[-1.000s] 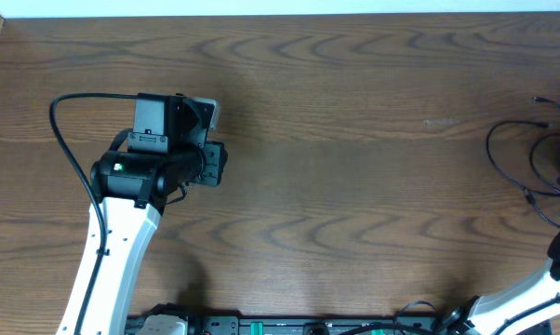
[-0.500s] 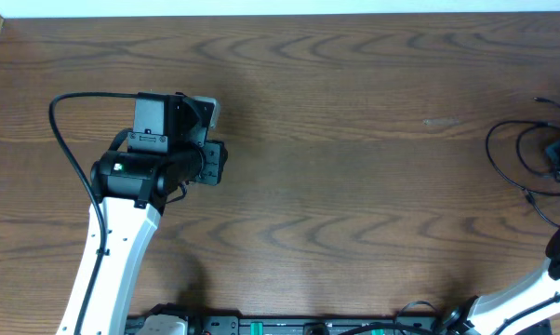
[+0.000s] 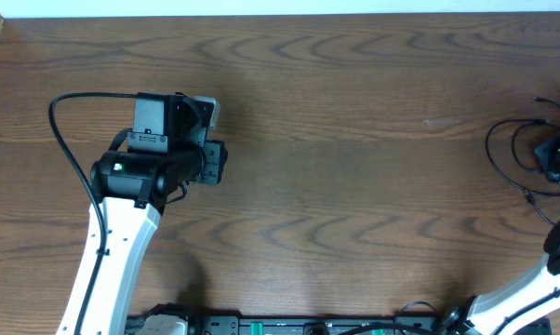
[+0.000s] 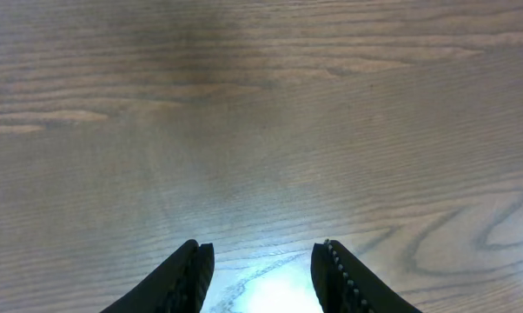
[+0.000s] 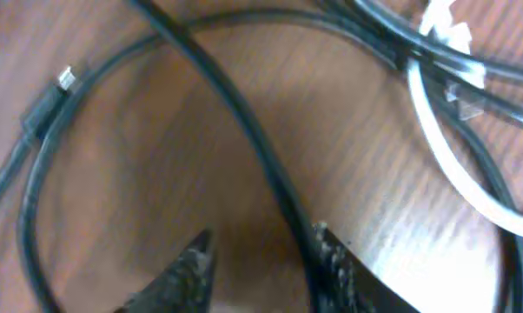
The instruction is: Untangle cables
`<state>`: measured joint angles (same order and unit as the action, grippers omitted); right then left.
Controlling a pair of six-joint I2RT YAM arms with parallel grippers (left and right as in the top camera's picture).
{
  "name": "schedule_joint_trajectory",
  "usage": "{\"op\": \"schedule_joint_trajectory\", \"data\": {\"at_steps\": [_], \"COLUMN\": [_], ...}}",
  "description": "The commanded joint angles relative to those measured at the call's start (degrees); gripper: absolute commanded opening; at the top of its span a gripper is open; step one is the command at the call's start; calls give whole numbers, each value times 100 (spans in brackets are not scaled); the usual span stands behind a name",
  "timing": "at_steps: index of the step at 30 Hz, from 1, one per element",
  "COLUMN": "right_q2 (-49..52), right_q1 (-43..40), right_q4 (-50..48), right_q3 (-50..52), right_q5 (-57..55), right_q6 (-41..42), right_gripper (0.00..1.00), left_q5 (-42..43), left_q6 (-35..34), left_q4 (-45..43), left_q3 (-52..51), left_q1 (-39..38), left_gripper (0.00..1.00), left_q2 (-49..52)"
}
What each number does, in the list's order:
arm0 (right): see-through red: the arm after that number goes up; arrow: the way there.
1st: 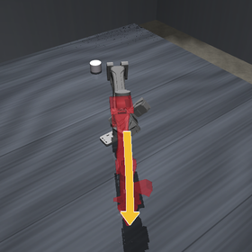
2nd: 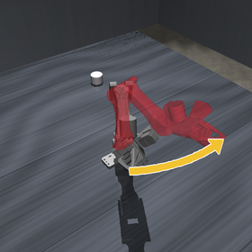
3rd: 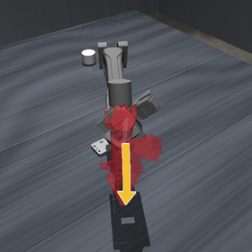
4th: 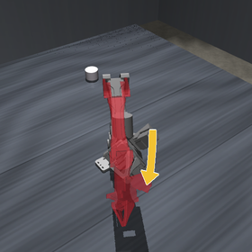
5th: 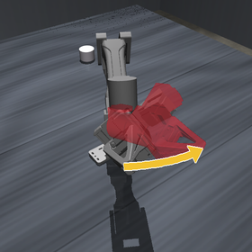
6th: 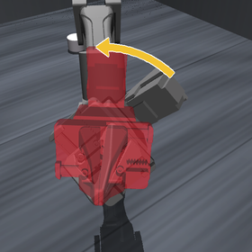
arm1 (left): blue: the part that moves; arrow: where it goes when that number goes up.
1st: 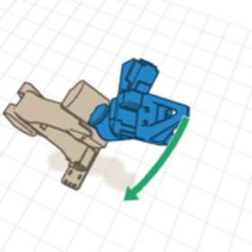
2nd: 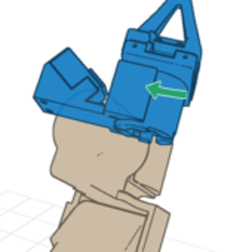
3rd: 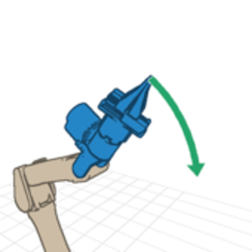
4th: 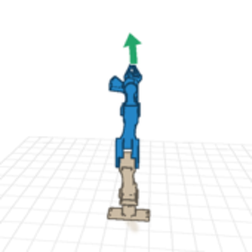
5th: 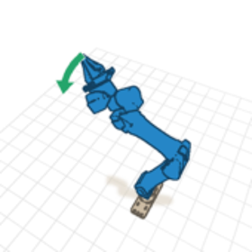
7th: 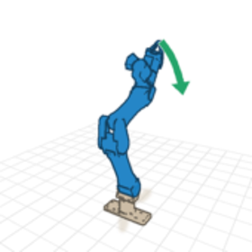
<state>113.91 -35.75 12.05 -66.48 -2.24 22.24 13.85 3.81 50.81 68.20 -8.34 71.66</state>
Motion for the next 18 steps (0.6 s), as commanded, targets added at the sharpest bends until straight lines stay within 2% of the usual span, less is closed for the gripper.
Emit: {"op": "schedule_joint_trajectory", "data": {"at_steps": [1, 12, 18], "right_q2": [420, 1051, 1051], "right_q1": [59, -177, -675], "right_q4": [31, -243, -330], "right_q3": [61, 61, 57], "right_q5": [-293, -1228, -1633], "right_q6": [0, 0, -4], "right_gripper": [27, 12, 10], "left_q5": [68, 68, 68], "left_q6": [-122, -136, -136], "left_q4": [20, 81, 83], "left_q3": [59, 59, 59], "left_q1": [17, 17, 17], "left_gripper": [42, 42, 43], "left_q2": [15, 15, 15]}}
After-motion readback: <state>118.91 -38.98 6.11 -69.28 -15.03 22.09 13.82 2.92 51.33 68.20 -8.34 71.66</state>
